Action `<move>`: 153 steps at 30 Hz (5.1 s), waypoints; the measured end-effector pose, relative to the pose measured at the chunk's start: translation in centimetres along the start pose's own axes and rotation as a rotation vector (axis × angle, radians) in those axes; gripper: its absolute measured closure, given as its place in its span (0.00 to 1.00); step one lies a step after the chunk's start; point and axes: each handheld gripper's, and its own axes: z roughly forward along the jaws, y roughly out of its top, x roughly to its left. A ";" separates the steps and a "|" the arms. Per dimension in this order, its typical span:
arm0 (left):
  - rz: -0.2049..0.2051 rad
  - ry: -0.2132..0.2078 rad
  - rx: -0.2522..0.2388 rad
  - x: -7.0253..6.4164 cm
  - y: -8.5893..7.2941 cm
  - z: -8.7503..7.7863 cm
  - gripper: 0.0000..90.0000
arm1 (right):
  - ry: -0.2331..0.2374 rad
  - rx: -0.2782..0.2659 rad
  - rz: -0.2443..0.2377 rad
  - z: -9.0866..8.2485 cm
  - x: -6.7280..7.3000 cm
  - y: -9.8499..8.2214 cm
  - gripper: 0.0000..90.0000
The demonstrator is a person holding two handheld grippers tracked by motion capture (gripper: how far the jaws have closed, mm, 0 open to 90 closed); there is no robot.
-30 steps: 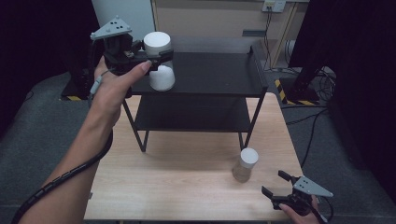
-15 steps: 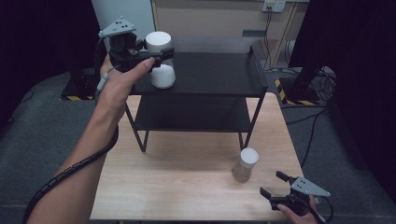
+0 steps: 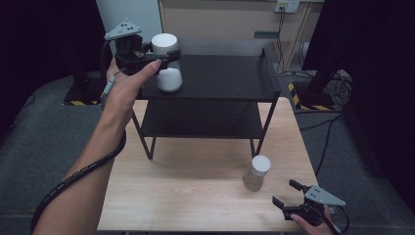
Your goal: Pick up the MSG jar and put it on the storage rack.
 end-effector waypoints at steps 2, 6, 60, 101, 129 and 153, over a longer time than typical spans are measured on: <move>-0.001 -0.002 0.003 0.1 0.1 0.0 0.37 | 0.000 0.001 0.000 0.0 0.0 0.0 0.04; 0.005 -0.001 0.018 0.1 0.4 0.0 0.37 | -0.001 0.004 0.002 0.0 0.0 0.0 0.04; 0.029 0.041 -0.053 -4.5 -2.5 -7.6 0.02 | 0.013 -0.008 -0.001 0.0 0.1 0.2 0.04; -0.003 -0.087 -0.026 -9.0 -16.9 -8.9 0.03 | 0.013 0.002 -0.022 0.2 0.5 0.4 0.04; 0.027 -0.052 0.043 -10.8 -24.2 -7.8 0.03 | 0.009 0.002 -0.024 0.1 0.5 0.5 0.04; -0.023 -0.018 0.078 -12.1 -29.1 -8.7 0.04 | 0.002 0.002 -0.028 0.1 0.8 0.5 0.04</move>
